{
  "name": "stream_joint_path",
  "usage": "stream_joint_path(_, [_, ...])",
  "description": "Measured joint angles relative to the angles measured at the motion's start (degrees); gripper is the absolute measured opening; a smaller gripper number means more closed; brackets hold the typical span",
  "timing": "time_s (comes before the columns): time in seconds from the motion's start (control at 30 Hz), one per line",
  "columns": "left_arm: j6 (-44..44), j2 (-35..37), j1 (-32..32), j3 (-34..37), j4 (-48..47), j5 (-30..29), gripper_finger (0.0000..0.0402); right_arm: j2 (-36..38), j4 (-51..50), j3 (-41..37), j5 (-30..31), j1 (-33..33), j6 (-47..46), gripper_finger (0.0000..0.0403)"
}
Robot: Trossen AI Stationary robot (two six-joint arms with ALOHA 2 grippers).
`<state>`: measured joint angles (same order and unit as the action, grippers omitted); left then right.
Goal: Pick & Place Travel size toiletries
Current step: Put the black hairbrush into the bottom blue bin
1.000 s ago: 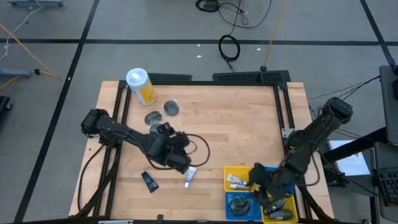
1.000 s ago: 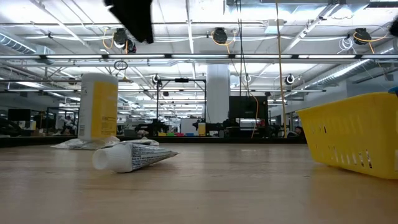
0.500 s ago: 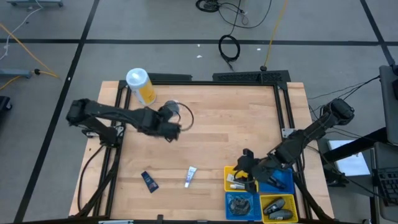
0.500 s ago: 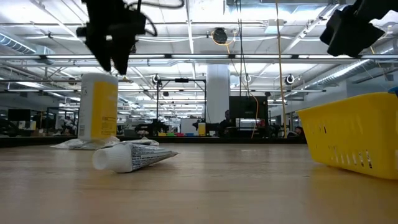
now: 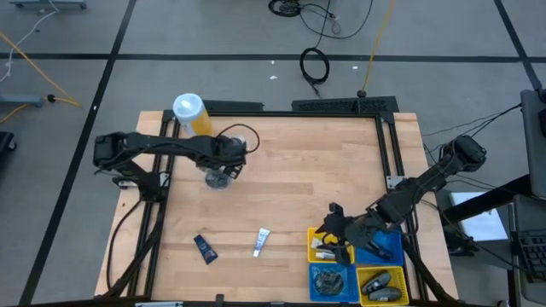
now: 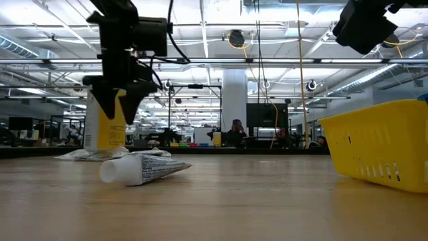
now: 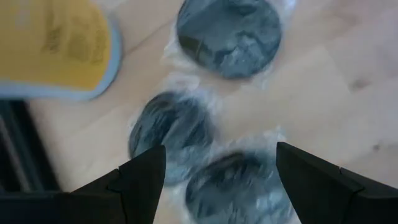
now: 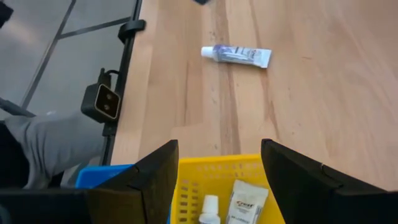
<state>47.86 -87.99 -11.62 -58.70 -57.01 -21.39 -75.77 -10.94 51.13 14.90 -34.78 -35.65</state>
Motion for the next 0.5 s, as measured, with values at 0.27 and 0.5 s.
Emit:
stream_joint_path(0.27, [-2.77,-7.22,-2.11,0.04,3.4,0.68,0.0296,0.0,0.0,0.0,0.02,0.76,0.92,0.0221])
stream_joint_path(0.5, [-3.17,-11.68,-3.31,0.04,3.67,0.62,0.0296,0.0,-0.02,0.0,0.04,0.74,2.31,0.0221])
